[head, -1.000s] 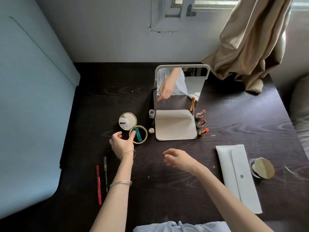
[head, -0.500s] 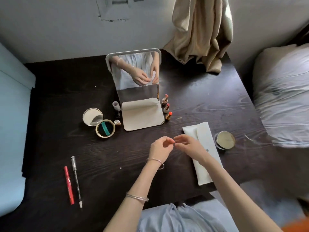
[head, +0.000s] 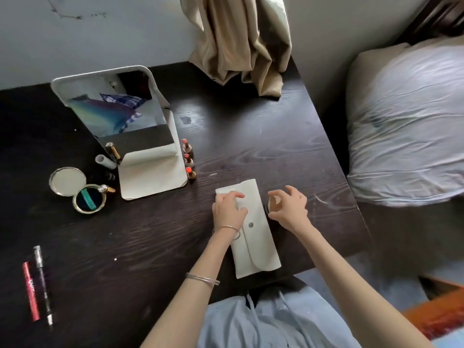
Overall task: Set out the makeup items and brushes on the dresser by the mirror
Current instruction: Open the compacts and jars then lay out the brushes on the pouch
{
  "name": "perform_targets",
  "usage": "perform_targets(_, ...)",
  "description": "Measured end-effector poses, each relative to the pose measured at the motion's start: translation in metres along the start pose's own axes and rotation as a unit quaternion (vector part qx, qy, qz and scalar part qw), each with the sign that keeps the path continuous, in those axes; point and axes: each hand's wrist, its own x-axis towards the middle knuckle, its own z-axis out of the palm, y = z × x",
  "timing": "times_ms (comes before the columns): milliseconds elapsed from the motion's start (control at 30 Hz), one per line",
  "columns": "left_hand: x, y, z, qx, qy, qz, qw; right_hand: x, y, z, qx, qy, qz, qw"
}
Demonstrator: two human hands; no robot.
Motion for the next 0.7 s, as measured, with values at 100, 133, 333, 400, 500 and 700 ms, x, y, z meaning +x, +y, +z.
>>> perform_targets(100,0.003,0.007,0.004,0.107,0.051,0.036,0.992,0.007,0.003,0.001,-0.005,-0.025,-0.017,1.000)
perform_targets(133,0.005,0.012,0.006,0.141,0.052,0.053,0.987,0.009,0.004,0.001,-0.020,-0.021,-0.031,0.999)
perform_targets(333,0.017,0.027,0.022,0.206,0.012,0.076,0.975,0.012,-0.001,-0.003,-0.024,0.001,-0.094,0.995)
perform_targets(400,0.020,0.026,0.026,0.226,0.006,0.091,0.970,0.015,-0.005,-0.008,-0.011,0.001,-0.102,0.995)
perform_targets(500,0.021,0.023,0.025,0.233,0.021,0.099,0.967,0.022,-0.012,-0.012,0.000,-0.006,-0.128,0.992)
perform_targets(700,0.002,-0.012,0.007,0.205,0.074,0.048,0.975,0.012,-0.040,0.000,-0.012,-0.022,-0.184,0.983)
